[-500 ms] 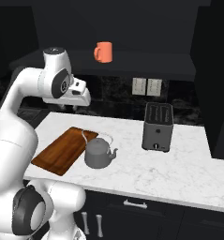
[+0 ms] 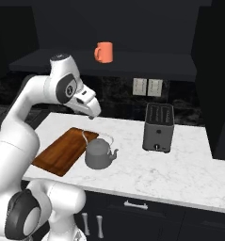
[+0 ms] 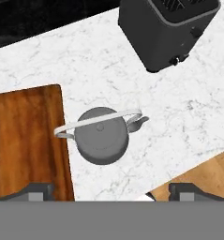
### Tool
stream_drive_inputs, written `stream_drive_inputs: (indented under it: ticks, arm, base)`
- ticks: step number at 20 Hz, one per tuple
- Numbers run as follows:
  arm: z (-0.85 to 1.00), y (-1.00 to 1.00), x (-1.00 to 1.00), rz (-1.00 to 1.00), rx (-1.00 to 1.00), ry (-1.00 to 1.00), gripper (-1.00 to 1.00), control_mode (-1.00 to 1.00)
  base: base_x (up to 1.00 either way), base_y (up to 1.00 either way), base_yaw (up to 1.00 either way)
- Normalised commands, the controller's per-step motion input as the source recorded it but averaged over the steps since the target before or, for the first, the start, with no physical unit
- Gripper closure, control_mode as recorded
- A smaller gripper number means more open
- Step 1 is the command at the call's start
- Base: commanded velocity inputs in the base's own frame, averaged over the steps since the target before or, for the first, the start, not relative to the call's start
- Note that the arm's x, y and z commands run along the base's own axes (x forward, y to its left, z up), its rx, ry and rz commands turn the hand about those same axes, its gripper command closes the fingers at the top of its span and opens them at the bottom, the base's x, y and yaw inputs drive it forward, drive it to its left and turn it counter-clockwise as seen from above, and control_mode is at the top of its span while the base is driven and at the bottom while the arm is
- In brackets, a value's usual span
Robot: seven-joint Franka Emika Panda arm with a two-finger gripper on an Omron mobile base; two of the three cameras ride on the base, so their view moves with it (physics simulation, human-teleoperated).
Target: Pick the kettle from the counter and place it on the tray. Then pick the mug from the cabinet and place it on the tray. Then close the cabinet doors.
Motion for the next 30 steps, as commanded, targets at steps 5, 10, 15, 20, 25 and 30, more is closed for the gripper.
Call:
stream_drive_inputs:
  ticks: [5,10,15,20,25,30]
  arm:
    - [-0.04,-0.26,0.04,-0.12,0.03,0.04,-1.00,-1.00]
    - [-0.02,-0.15,0.18,-0.05,0.24,0.15,-1.00,-1.00]
    - [-0.22,0.01,0.17,-0.16,0.19,0.06,-1.00,-1.00]
    - [-0.26,0.04,0.00,-0.19,0.00,0.00,-1.00,-1.00]
    - [-0.27,0.01,0.00,-0.16,0.00,0.00,-1.00,-1.00]
    - [-0.44,0.09,0.02,-0.18,0.00,0.00,-1.00,-1.00]
  base:
    - [0.00,0.00,0.00]
    - [0.00,0.00,0.00]
    - [0.00,0.00,0.00]
    - [0.00,0.00,0.00]
    - [0.00,0.00,0.00]
    - [0.00,0.00,0.00]
